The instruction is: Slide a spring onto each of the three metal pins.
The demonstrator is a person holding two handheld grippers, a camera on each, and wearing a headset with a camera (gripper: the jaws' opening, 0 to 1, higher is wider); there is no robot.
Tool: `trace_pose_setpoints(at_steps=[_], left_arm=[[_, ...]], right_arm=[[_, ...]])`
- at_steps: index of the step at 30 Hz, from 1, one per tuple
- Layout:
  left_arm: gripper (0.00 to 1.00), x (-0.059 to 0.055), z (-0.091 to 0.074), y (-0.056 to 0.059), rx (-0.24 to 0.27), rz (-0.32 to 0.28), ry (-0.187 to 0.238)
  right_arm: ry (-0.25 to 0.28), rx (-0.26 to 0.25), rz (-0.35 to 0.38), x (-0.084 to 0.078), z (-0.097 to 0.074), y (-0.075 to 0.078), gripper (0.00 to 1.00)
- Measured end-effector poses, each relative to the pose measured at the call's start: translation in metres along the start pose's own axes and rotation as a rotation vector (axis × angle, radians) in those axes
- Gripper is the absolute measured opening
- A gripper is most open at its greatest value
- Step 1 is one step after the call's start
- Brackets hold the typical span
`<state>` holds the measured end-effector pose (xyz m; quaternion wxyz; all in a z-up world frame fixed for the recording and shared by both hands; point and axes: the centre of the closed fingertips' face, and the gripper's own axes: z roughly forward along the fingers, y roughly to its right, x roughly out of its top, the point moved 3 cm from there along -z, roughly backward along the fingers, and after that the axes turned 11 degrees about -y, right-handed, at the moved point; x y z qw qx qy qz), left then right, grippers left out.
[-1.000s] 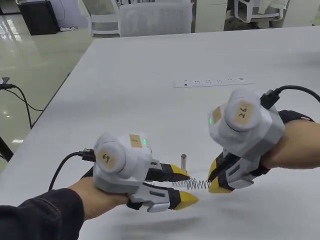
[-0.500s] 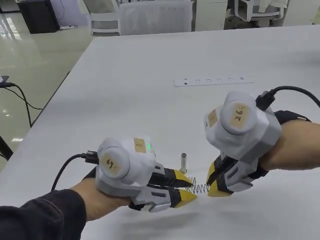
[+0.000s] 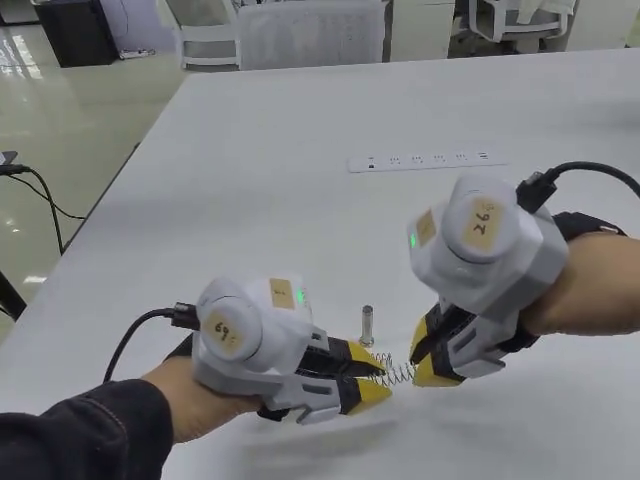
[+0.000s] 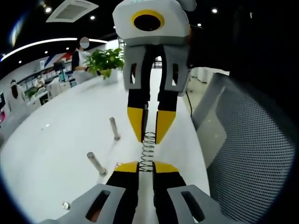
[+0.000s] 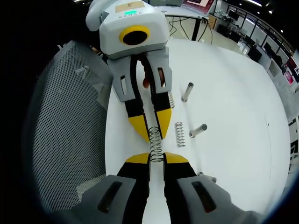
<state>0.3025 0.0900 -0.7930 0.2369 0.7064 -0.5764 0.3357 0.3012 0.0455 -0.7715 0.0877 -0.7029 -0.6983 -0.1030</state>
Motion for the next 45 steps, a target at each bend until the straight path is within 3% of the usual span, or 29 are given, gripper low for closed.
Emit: trace_pose_setpoints(at_steps=[16, 30, 45], left_arm=[[0.02, -0.001, -0.002, 0.0, 0.009, 0.016, -0.009], [0.02, 0.01, -0.006, 0.001, 0.008, 0.004, 0.044], [0.03, 0.013, -0.006, 0.003, 0.007, 0.003, 0.059]], right_arm=[[0.037, 0.005, 0.035, -0.004, 0.003, 0.002, 0.09], [0.05, 0.022, 0.057, -0.008, 0.011, 0.0, 0.11], [0.062, -0.002, 0.052, 0.0, -0.001, -0.001, 0.08]])
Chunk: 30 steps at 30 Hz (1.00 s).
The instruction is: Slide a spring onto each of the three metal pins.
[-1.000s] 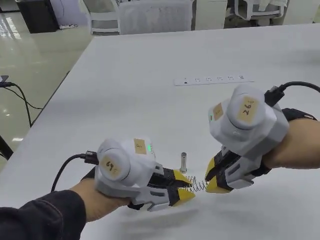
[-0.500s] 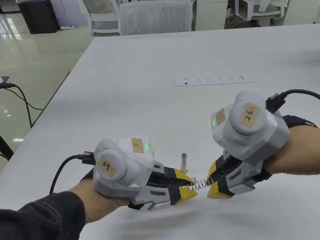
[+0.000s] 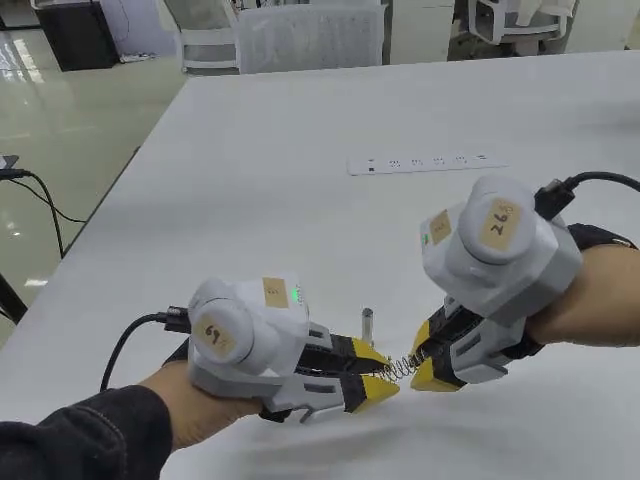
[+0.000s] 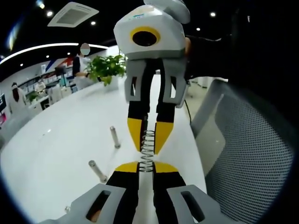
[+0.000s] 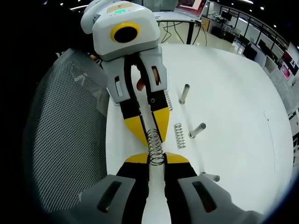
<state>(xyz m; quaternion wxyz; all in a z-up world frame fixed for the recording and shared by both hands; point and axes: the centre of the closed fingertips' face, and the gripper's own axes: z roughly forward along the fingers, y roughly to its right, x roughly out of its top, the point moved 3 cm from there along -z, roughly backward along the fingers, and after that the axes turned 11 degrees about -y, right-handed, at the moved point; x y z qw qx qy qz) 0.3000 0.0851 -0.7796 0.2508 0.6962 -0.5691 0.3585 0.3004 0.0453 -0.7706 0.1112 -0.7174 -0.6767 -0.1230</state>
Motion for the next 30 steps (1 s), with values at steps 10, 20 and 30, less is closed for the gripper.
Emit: trace_pose_setpoints(at_steps=[10, 20, 30], left_arm=[[0.03, -0.001, 0.001, 0.001, -0.008, 0.002, 0.001], [0.03, -0.002, 0.003, 0.002, -0.013, -0.002, 0.002], [0.03, -0.002, 0.004, 0.003, -0.016, -0.002, 0.003]], right_arm=[[0.02, -0.001, -0.021, 0.012, -0.006, -0.003, 0.08], [0.031, 0.005, -0.029, 0.021, -0.007, -0.006, 0.08], [0.031, 0.008, -0.048, 0.029, -0.006, -0.008, 0.08]])
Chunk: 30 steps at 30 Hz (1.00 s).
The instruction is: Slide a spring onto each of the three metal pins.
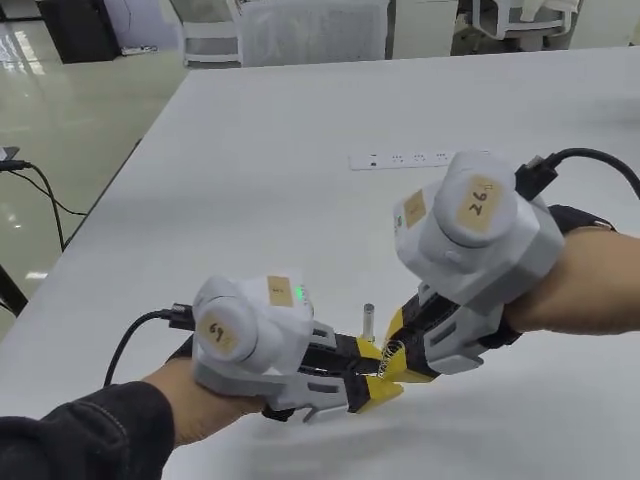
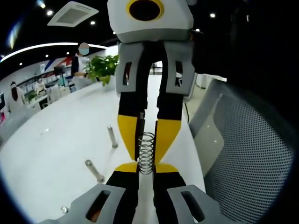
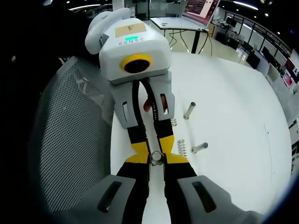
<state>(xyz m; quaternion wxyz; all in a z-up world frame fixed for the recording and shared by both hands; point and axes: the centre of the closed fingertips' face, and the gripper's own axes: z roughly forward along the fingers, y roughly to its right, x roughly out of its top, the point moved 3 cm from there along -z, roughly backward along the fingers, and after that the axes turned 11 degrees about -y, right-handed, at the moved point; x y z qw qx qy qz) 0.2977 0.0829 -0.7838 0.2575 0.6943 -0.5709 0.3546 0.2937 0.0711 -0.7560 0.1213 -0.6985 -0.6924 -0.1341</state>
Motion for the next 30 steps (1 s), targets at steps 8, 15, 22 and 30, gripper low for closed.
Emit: trace_pose_setpoints(at_steps=[8, 15, 22, 30], left_arm=[[0.03, -0.001, 0.001, 0.0, -0.003, -0.001, 0.0], [0.03, -0.001, 0.002, 0.0, -0.001, -0.009, 0.005], [0.06, -0.004, 0.001, -0.001, 0.0, -0.029, 0.0], [0.13, -0.008, -0.003, -0.002, -0.001, -0.056, -0.001]], right_arm=[[-0.012, 0.0, -0.01, 0.001, 0.001, 0.0, 0.08], [-0.015, 0.0, -0.011, 0.0, 0.002, 0.0, 0.08], [-0.014, -0.003, -0.006, -0.001, -0.001, 0.004, 0.08], [-0.03, -0.017, 0.006, -0.009, -0.003, 0.01, 0.08]])
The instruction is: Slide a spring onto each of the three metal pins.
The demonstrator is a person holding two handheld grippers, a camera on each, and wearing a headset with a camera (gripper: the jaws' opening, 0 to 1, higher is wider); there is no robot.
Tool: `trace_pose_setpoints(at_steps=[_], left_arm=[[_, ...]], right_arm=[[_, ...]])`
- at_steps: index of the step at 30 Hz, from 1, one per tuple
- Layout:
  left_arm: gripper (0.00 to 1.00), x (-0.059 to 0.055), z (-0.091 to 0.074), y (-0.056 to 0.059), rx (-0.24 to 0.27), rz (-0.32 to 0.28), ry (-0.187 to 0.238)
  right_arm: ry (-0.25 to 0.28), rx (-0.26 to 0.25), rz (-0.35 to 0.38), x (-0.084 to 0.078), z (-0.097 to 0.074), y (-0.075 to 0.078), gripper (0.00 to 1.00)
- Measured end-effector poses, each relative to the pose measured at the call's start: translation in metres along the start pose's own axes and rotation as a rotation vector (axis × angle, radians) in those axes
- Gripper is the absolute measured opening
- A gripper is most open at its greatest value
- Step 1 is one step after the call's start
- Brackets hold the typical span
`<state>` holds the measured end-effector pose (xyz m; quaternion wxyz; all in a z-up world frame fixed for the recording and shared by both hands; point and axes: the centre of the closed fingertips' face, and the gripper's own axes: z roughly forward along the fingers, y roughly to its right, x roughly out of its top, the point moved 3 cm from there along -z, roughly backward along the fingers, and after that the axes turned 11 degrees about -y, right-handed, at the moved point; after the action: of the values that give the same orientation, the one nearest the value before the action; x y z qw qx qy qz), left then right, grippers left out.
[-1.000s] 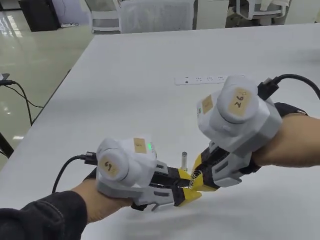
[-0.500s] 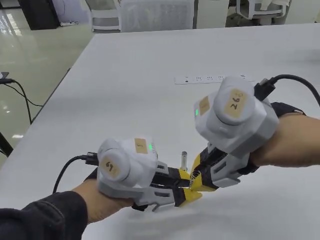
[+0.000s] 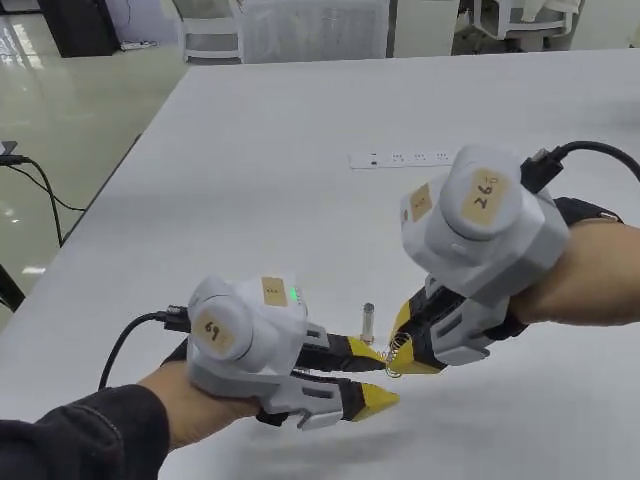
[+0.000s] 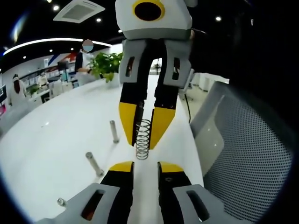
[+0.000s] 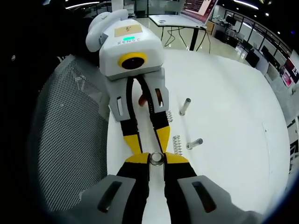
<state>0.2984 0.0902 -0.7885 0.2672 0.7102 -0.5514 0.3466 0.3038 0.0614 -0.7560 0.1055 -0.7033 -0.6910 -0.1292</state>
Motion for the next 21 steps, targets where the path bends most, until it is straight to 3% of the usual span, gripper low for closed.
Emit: trace_pose_setpoints(at_steps=[13, 21], left_arm=[[0.27, -0.001, -0.013, -0.002, 0.005, -0.033, 0.007], [0.31, -0.012, -0.03, -0.005, 0.032, -0.046, 0.0]], right_arm=[[-0.017, -0.025, 0.034, -0.018, -0.008, 0.012, 0.08], [-0.02, -0.044, 0.056, -0.025, -0.012, 0.019, 0.08]])
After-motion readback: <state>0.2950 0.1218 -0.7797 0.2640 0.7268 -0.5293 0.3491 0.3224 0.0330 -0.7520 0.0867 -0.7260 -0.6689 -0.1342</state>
